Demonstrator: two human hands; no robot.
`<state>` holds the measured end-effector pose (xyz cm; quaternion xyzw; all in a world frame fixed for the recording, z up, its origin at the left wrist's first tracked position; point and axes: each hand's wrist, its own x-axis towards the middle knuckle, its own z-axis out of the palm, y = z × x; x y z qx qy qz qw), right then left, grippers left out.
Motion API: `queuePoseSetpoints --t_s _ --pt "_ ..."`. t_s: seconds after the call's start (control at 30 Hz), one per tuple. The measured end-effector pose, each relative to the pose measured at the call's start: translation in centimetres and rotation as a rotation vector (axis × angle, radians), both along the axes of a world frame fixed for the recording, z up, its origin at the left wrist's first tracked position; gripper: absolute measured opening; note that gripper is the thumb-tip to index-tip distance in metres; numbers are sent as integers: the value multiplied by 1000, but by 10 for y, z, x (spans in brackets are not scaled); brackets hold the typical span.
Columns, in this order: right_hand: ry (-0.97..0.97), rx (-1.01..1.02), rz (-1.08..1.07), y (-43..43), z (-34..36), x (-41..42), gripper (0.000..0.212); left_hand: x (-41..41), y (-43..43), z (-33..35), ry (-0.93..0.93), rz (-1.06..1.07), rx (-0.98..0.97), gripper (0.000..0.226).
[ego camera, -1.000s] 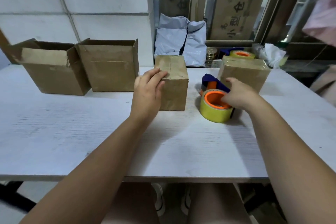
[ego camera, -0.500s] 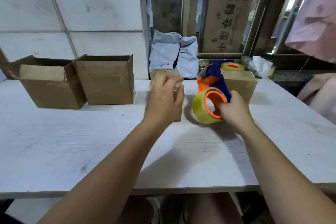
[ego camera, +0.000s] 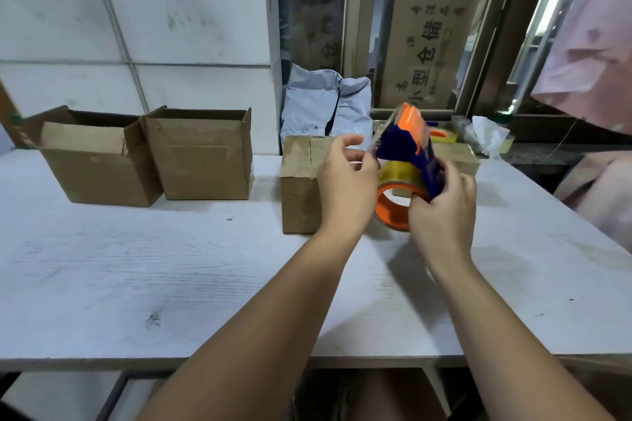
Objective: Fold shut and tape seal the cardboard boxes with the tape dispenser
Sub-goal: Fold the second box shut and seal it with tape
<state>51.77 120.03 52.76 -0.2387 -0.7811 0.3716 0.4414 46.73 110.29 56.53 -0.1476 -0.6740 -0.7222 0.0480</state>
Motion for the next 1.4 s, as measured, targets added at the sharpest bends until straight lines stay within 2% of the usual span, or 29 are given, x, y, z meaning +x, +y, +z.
queuePoseSetpoints --t_s 0.07,0.17,0.33,0.5,0.67,0.87,1.0,1.17,1.4 --pt "22 -7 -5 1 -1 0 58 -3 -5 1 -77 -14 146 5" --pt "47 69 -2 1 0 2 57 -10 -13 3 -156 -31 265 8" --pt "81 260 20 0 -1 4 62 -17 -25 1 -124 66 284 12" --pt "83 298 1 5 1 3 58 -24 -40 -4 -129 101 341 8" --pt "87 364 22 6 7 1 59 -30 -58 -11 -139 120 375 16" --pt "46 420 92 8 22 -4 59 -30 -75 -18 -63 203 199 20" --pt "47 434 141 11 34 -11 57 -31 -86 -22 -45 237 170 27" --pt "-7 491 143 23 41 -19 64 -37 -97 -24 -76 267 167 9" --pt "-28 560 145 25 29 -23 61 -47 -99 -27 60 347 -99 11"
